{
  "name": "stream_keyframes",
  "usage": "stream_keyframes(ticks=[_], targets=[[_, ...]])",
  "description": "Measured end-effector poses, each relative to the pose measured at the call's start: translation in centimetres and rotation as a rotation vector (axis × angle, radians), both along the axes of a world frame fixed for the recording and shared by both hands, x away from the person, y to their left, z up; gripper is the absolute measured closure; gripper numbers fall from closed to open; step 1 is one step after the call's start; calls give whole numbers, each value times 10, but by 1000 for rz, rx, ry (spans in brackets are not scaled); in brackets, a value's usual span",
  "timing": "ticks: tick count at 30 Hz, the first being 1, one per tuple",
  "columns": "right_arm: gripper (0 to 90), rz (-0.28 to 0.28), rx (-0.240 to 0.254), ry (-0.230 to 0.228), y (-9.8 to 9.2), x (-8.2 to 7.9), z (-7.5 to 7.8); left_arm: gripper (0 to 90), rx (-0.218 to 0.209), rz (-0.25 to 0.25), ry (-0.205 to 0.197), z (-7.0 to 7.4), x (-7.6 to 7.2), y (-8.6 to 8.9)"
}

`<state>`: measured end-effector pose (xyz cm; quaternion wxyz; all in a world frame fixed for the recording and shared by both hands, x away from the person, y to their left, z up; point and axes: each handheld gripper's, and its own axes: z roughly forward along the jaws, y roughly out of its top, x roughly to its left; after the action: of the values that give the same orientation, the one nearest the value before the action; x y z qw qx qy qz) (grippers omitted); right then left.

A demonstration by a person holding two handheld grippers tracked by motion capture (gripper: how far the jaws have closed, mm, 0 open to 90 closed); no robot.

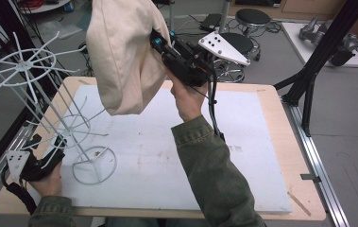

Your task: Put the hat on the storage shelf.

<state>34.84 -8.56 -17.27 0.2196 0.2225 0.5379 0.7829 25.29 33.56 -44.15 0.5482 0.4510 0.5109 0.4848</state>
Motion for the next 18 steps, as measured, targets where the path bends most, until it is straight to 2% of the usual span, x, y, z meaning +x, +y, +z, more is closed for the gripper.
stream_keyframes(ticks=[4,11,18], targets=[[753,21,-6,0,6,-2,2,236,0,-1,1,0,0,0],[751,79,-37,-1,27,-7,8,237,-2,-5,-1,0,0,-1],[747,95,-61,5,43,-10,8,239,-4,0,-5,0,-1,1]])
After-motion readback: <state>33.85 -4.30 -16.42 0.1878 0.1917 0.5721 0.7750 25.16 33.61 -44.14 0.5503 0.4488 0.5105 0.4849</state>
